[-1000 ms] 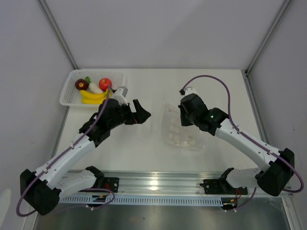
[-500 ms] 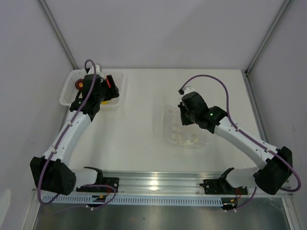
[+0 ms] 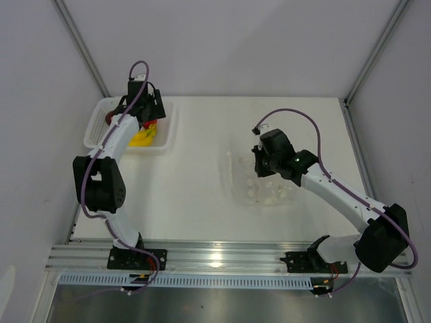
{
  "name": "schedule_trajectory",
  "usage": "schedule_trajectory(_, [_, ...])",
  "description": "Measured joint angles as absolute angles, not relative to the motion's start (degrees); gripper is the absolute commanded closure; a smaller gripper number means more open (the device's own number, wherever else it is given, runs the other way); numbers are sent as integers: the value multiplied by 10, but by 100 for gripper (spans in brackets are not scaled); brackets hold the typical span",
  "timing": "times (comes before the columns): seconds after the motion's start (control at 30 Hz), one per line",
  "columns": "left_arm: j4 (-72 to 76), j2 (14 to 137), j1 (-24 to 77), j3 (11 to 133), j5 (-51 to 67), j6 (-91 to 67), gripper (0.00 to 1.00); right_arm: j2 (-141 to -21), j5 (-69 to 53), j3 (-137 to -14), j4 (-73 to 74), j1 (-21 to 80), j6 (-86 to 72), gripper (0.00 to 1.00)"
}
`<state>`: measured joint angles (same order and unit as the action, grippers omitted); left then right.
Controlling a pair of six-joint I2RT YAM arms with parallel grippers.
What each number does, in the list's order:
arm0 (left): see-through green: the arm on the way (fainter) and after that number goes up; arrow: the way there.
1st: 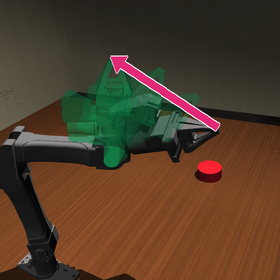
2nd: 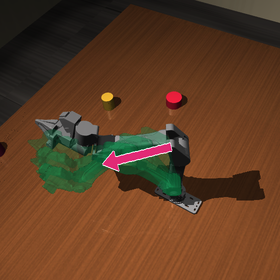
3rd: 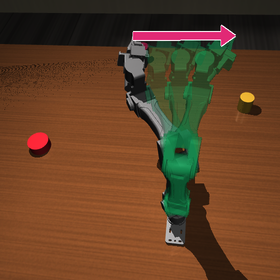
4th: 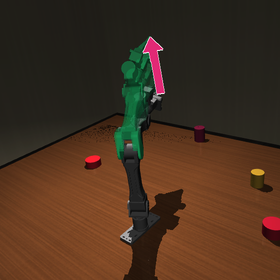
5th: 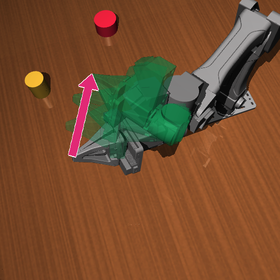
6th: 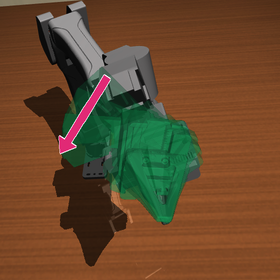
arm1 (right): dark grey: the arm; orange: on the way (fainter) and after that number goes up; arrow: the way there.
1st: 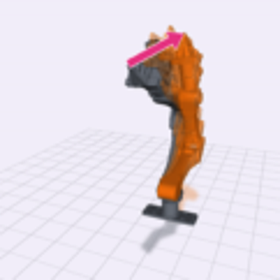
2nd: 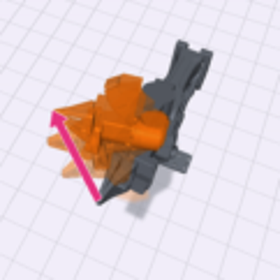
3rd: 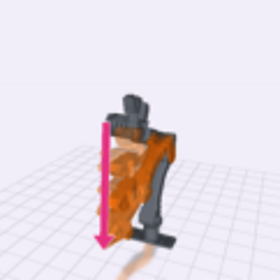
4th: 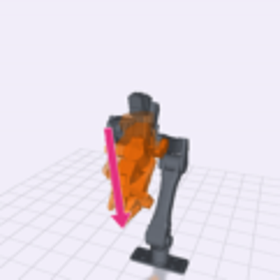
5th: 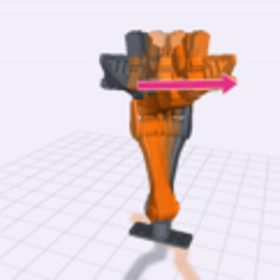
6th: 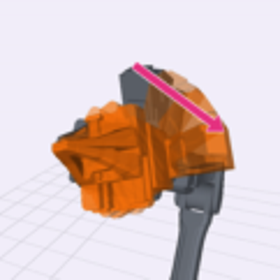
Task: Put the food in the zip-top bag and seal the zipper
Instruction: Pick up the fake fruit from the bin.
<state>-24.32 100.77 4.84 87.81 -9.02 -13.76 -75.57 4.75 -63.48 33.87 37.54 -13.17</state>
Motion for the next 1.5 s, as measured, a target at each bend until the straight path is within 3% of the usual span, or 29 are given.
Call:
schedule_trajectory(0.13, [-241, 1064, 30, 908, -70, -135, 30, -757, 30, -627, 334, 360, -132, 100])
schedule_trajectory(0.7, [-282, 1210, -13, 1020, 7, -130, 30, -739, -10, -625, 317, 359, -132, 100])
schedule_trajectory(1.1, [-315, 1237, -17, 1025, 0, -135, 31, -739, -14, -615, 311, 359, -132, 100])
schedule_trajectory(1.5, [-338, 1285, -17, 1053, -13, -132, 47, -739, -16, -611, 309, 359, -133, 100])
